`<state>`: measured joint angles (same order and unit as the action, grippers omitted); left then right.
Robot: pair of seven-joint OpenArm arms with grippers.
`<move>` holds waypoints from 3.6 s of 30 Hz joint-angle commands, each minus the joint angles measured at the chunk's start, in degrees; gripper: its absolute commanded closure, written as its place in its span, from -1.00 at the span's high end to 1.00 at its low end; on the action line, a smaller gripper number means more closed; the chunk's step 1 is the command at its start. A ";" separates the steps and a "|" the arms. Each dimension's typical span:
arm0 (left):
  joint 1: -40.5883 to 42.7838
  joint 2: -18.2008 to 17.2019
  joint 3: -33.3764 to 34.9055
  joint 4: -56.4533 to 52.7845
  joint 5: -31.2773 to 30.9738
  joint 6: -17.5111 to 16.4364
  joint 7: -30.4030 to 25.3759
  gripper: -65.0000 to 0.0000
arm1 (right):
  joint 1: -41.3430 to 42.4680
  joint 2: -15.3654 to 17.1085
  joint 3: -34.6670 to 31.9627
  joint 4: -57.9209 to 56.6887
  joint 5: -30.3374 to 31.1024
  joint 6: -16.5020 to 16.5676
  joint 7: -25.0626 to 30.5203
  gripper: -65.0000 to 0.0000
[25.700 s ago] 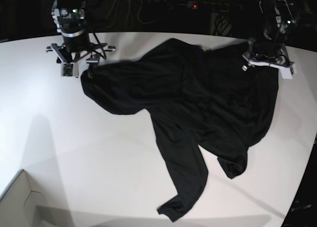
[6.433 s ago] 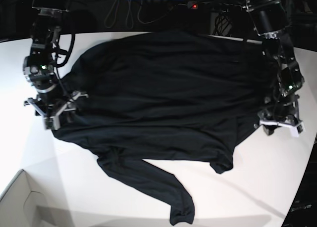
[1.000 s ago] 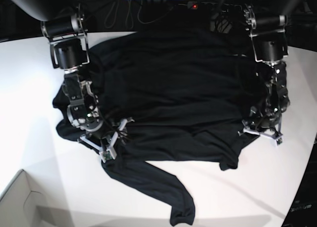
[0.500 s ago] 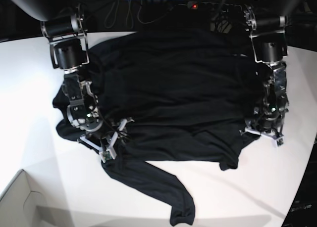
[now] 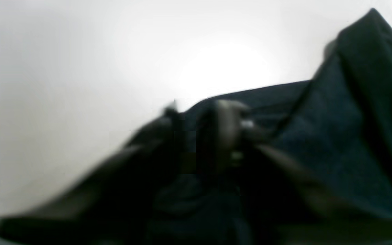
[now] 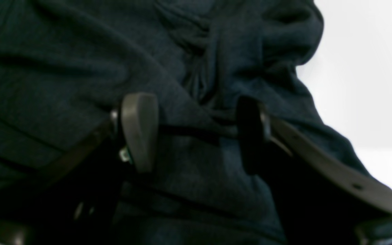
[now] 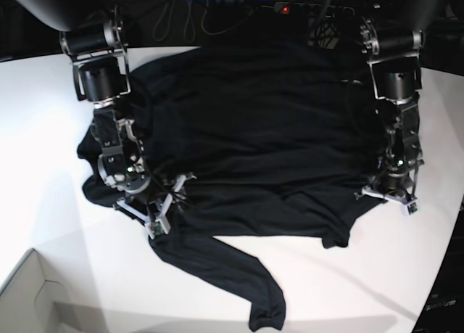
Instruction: Layout the t-shirt on the table in an organized manner, then fold the t-shirt properly
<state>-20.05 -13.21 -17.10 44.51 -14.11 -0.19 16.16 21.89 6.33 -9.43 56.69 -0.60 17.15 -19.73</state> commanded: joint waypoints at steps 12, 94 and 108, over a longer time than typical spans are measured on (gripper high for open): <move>4.36 -1.07 -0.35 14.08 -0.88 0.32 3.75 -1.00 | 1.63 0.13 0.07 0.94 0.56 0.13 1.40 0.13; 18.25 0.69 -13.36 29.29 -0.79 -0.12 3.75 -0.23 | 0.40 -0.13 0.07 1.20 0.65 0.30 1.40 0.13; 18.34 2.27 -16.61 41.86 -1.06 -0.12 3.57 -0.19 | 0.66 -0.22 0.24 6.13 0.65 0.30 0.43 0.13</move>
<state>-0.40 -10.39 -33.87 85.30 -15.07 -0.14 21.10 20.93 6.00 -9.43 61.60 -0.56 17.17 -20.29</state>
